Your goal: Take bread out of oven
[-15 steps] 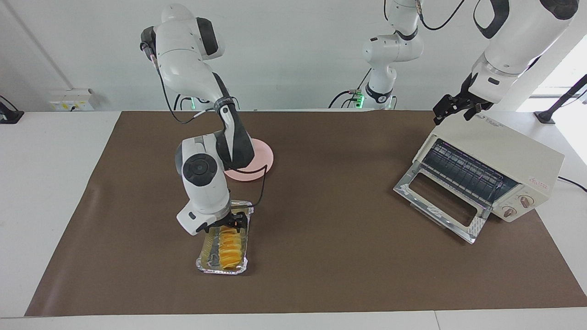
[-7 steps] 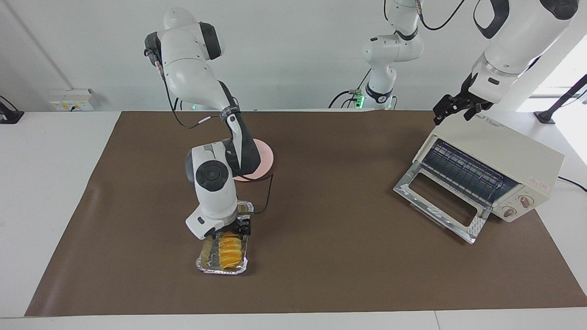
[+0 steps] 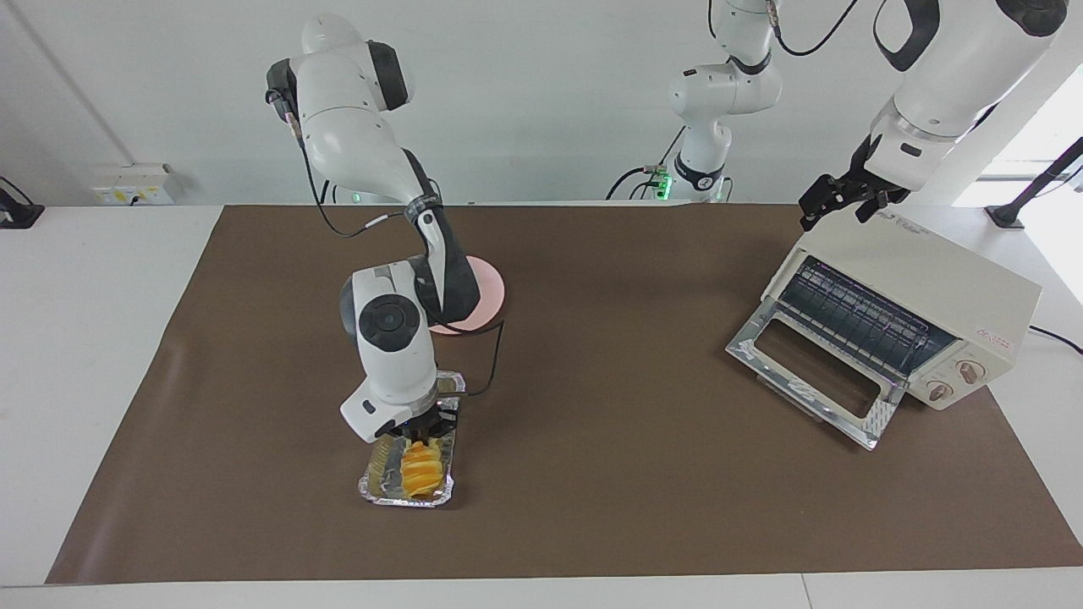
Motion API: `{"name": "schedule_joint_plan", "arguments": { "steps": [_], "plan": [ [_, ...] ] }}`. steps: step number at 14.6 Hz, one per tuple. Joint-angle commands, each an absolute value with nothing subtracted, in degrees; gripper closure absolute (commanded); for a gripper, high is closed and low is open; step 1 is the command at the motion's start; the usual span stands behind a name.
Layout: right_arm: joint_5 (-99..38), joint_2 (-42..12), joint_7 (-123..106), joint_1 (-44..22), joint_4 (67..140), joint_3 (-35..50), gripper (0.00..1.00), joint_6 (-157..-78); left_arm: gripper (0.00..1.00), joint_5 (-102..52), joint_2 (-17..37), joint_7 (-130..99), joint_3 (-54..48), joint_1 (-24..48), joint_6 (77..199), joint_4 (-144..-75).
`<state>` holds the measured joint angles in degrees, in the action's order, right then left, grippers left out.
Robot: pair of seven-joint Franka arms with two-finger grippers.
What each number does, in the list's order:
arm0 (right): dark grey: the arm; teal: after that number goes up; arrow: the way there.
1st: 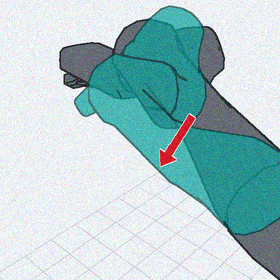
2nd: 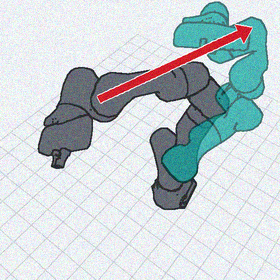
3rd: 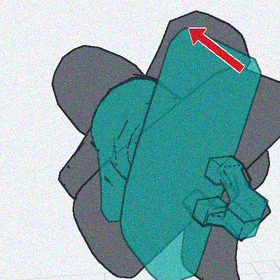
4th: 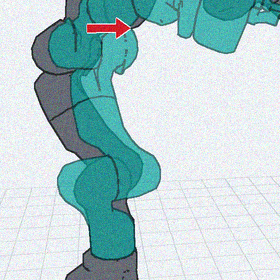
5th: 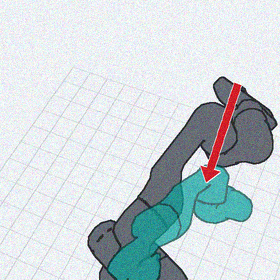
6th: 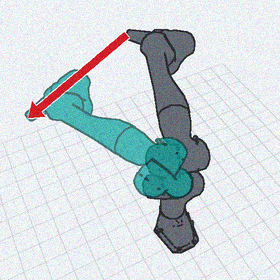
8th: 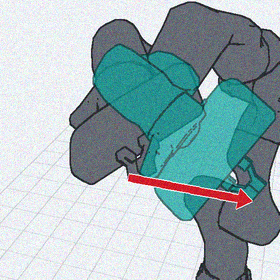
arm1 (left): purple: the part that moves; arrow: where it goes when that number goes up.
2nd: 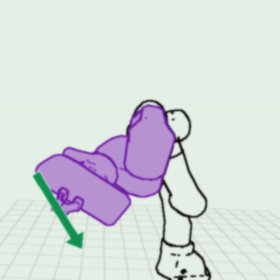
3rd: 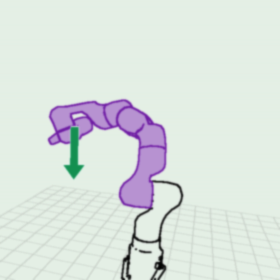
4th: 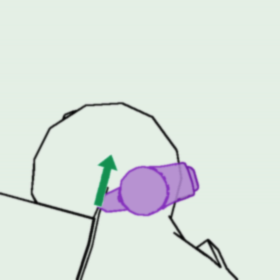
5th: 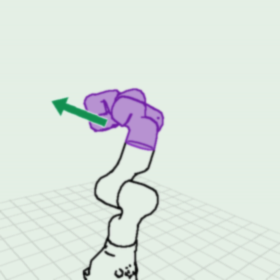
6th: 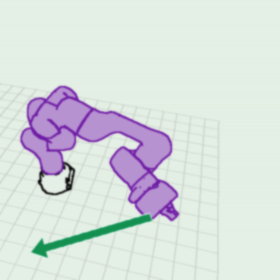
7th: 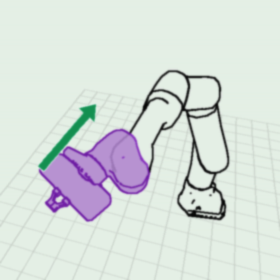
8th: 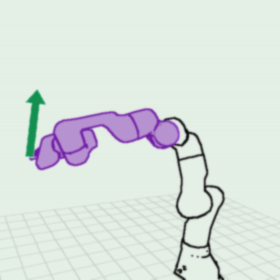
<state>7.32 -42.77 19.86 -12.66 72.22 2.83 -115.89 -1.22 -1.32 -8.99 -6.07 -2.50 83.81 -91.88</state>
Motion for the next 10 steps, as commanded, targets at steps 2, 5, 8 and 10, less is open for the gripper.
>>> {"name": "schedule_joint_plan", "arguments": {
  "steps": [2, 5, 8, 10],
  "plan": [
    [7.9, -41.2, 20.9, -12.4, 71.7, 3.0, 1.00, -113.0, 0.00, -1.7, -2.2, -8.5, -6.1, -2.9, 83.4, -92.4],
    [6.2, -39.0, 20.7, -11.5, 71.8, 3.3, 1.00, -110.7, 0.00, -1.7, -2.2, -8.5, -6.1, -2.9, 83.4, -92.4],
    [5.5, -36.5, 20.6, -11.9, 71.8, 3.6, 1.00, -107.3, 0.00, -1.7, -2.2, -8.5, -6.1, -2.9, 83.3, -92.4],
    [2.2, -31.8, 20.8, -12.3, 73.2, 3.5, 1.00, -102.6, 0.00, -1.7, -2.2, -8.5, -6.1, -2.9, 83.4, -92.4]
  ]
}}
